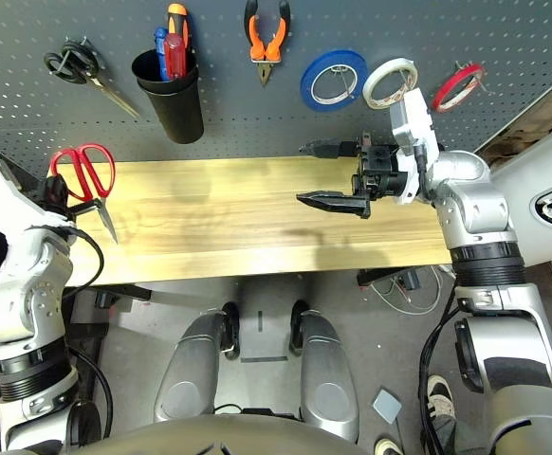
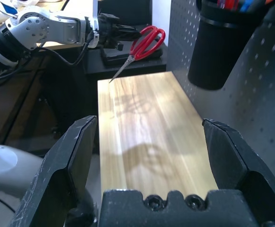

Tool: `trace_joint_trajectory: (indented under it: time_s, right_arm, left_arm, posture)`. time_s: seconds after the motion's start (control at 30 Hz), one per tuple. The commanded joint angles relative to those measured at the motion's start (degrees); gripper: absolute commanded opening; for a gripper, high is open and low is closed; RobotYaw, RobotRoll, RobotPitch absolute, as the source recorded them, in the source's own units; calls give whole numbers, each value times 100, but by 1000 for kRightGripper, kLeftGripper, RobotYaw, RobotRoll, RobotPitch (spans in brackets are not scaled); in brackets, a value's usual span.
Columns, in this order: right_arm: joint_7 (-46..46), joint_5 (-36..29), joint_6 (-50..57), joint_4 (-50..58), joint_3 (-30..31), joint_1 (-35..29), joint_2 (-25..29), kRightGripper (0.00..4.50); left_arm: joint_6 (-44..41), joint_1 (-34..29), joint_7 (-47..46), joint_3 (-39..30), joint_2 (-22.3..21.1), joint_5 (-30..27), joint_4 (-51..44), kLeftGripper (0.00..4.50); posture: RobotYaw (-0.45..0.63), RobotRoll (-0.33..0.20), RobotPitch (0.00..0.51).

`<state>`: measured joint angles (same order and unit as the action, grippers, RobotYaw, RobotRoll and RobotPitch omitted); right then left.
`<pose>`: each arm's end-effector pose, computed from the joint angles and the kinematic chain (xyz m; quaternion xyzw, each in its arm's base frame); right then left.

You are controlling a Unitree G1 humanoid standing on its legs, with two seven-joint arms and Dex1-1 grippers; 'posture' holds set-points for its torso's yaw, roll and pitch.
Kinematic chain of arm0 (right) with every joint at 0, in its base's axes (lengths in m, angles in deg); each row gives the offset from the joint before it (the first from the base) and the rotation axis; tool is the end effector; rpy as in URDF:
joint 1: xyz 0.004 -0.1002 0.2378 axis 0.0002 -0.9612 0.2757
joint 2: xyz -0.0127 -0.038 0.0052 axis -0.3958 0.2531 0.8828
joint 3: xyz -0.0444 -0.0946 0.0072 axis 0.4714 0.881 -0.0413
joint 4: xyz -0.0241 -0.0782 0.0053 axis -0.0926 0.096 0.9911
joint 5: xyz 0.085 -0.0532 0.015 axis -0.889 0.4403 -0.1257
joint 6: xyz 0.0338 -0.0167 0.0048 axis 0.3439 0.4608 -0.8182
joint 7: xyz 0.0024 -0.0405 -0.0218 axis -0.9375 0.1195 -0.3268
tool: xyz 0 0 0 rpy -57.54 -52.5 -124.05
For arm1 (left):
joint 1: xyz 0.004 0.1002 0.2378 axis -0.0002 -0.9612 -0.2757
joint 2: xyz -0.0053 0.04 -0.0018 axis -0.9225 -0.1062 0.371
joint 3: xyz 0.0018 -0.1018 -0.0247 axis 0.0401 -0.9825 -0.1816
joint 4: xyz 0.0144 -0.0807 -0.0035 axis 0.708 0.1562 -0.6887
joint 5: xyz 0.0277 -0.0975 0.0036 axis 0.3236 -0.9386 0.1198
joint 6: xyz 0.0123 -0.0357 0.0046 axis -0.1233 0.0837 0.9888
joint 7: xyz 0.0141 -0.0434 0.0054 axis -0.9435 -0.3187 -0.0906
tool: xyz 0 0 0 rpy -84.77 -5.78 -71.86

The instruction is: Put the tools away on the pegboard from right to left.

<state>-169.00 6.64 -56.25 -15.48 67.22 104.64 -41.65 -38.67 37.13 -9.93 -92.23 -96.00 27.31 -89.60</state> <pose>0.3053 -0.2388 0.1969 -0.0858 -0.0883 0.6540 0.7464 0.2153 0.2463 0.1597 -0.0104 -0.0267 0.2219 0.9746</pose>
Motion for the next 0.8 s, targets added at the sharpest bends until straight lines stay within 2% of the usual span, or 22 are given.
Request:
trace_joint_trajectory:
  time_s: [0.03,0.37,0.57,0.8]
  right_arm:
    - [177,-273,65,-108,-378,205,-37,4500]
    - [447,-386,120,-357,-604,619,-161,4500]
    - [386,-348,90,-459,-601,642,-153,4500]
    - [381,-320,35,-517,-588,656,-187,4500]
  left_arm:
    - [60,230,95,-126,-132,-22,-37,44]
    - [384,988,91,-216,-378,84,105,44]
    - [537,1163,154,-241,-454,75,189,44]
    - [978,1492,269,39,-429,174,995,44]
  posture:
    - [53,0,139]
    - [52,0,126]
    - [57,0,128]
    - [48,0,129]
